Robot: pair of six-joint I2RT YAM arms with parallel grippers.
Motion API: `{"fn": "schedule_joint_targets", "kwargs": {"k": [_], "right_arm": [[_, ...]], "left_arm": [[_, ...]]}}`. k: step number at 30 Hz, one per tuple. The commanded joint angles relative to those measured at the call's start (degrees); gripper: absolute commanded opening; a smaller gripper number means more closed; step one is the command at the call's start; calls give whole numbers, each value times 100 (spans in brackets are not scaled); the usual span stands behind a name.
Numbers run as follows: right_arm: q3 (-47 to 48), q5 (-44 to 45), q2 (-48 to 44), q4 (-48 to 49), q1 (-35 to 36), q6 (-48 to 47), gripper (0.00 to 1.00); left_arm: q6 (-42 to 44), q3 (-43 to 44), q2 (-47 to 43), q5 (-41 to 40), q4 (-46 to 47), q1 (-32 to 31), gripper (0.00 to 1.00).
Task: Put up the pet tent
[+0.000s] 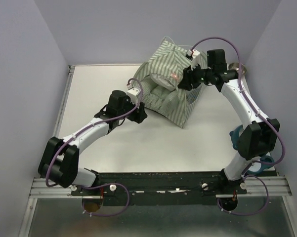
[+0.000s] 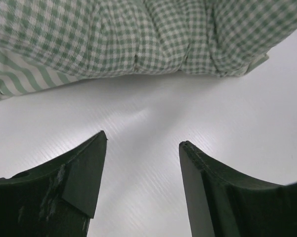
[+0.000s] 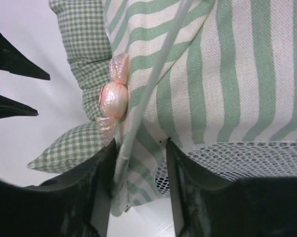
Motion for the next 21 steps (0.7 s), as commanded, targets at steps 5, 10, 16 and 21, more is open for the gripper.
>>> {"fn": "schedule_joint_targets", "kwargs": {"k": [5,10,16,21], "right_arm": [[503,501,500,314,-38,76,20],[529,405,614,227,-38,-99,1],[626,-8,781,69,-38,-275,1],[705,-44,869,-81,-38,-399,1]], "left_arm": [[-218,1044,1530,-430,1132,-195,65],[-113,2169,2628,-588,1230,-371,57],[-156,3619,3920,-983,975,-388,51],[28,4770,4835,-1361,388,-450,48]]}}
